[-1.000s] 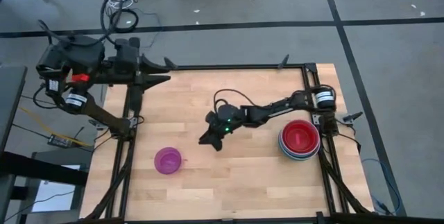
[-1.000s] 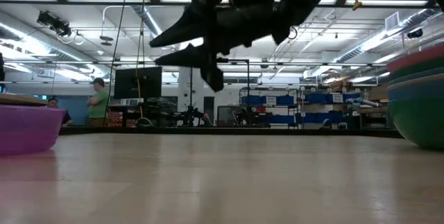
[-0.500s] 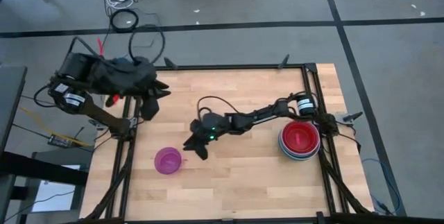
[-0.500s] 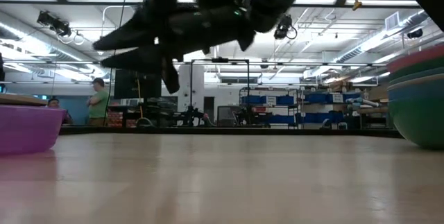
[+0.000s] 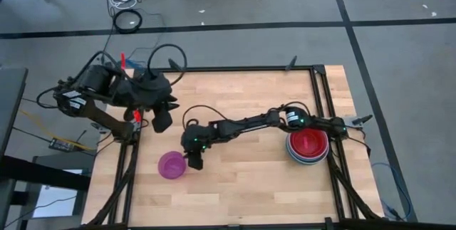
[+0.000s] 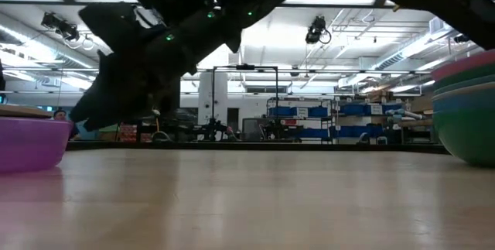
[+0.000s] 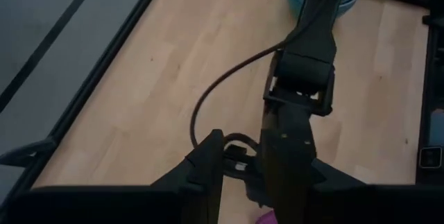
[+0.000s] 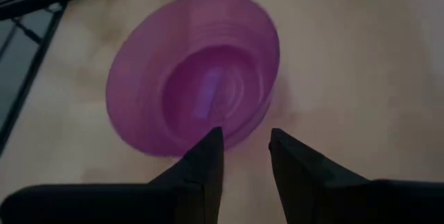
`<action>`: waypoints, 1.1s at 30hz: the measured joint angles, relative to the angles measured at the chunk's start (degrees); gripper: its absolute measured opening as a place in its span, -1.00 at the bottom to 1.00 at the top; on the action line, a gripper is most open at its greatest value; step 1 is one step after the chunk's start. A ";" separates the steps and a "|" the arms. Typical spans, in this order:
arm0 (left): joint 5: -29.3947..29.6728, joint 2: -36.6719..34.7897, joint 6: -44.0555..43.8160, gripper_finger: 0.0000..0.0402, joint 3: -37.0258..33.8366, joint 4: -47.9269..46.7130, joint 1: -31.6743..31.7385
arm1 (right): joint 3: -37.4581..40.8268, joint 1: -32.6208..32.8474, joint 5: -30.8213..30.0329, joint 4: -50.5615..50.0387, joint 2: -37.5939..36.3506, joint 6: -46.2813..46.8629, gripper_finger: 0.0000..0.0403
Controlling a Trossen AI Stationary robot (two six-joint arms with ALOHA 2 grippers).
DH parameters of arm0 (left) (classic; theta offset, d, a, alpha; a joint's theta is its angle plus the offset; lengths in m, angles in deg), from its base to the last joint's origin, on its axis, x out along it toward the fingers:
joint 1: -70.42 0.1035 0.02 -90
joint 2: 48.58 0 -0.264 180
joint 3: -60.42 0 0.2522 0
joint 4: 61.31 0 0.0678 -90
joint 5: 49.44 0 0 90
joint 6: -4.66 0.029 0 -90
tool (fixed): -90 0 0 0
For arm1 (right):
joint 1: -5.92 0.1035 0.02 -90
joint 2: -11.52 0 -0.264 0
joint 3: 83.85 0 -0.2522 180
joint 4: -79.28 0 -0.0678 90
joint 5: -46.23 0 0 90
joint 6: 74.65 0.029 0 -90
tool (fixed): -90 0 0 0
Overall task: Nest bowls inside each other
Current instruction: Stack the violet bowl on top of the red bowl
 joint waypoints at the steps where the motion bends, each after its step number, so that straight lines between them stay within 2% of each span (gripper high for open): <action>1: 0.01 -0.08 0.01 -0.49 -0.27 -0.04 -0.01 | -0.66 0.19 0.29 -0.22 0.41 0.11 -0.45; 17: 0.48 -0.48 0.02 -0.48 -1.41 -0.01 -0.37 | -2.09 0.54 -0.68 -1.49 0.53 2.81 -0.43; 25: 0.48 -0.48 0.02 -0.49 -1.41 0.06 -0.37 | -2.09 0.54 0.48 -0.16 0.53 3.06 -0.13; 29: 0.50 -0.48 0.02 -0.50 -1.41 0.12 -0.37 | -2.09 0.57 -1.22 -0.23 0.53 3.06 0.04; 33: 0.50 -0.48 0.02 -0.55 -1.41 0.12 -0.37 | -2.09 0.67 -3.69 -0.07 0.53 2.65 0.12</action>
